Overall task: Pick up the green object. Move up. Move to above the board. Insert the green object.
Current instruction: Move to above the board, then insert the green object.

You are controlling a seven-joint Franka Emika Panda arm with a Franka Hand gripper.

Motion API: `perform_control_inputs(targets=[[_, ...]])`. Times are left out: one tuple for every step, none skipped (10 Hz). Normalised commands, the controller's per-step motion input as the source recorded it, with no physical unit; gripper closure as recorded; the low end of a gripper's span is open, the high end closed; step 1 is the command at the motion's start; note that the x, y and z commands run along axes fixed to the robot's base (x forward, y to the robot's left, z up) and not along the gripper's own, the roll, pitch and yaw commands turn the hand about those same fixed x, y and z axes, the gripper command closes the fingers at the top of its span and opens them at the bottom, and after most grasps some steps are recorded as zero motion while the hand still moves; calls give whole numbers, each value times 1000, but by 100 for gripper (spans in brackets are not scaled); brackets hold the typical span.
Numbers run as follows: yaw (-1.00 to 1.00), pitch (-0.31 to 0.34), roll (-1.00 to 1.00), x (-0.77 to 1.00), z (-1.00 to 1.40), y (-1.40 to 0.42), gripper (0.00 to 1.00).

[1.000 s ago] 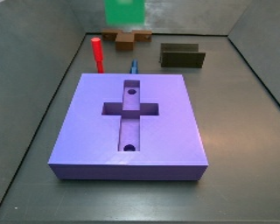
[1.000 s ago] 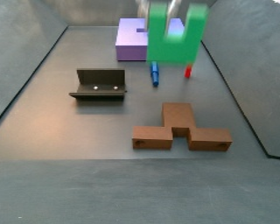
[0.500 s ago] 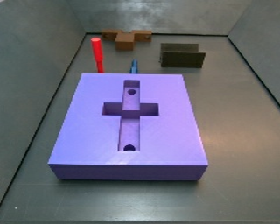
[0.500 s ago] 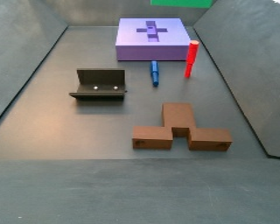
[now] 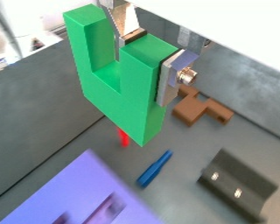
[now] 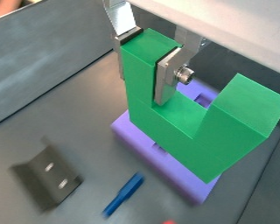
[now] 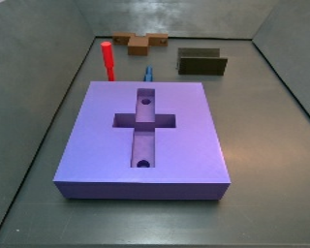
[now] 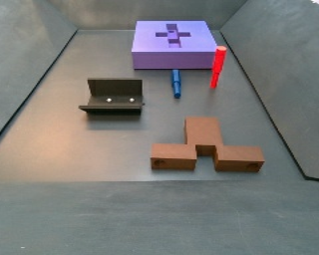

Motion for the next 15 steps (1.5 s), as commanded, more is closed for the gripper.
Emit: perform_control_inputs(targets=[[17,130,2,57,204,-1400,100],[11,136,16,89,209,-1400,100],[15,151,16,85,130,-815,100],[7,152,12,89,80,-414,100],[9,114,6,57,48,-200,100],[0,-3,73,57,-97,-157,100],[0,-83,303,249,-591,-251,100],[0,-3,364,474,-514,-214,100],[0,-7,321,503,-589,-271,100],[49,-87,253,543,-683,-337,100],[26,-150,101,494,-869,-403,100],[0,-254,-50,300,-757,-369,100],[-3,-251,0,326,-783,-306,100],[31,-257,57,83,-694,-34,100],[0,-167,0,0,-846,231,100]])
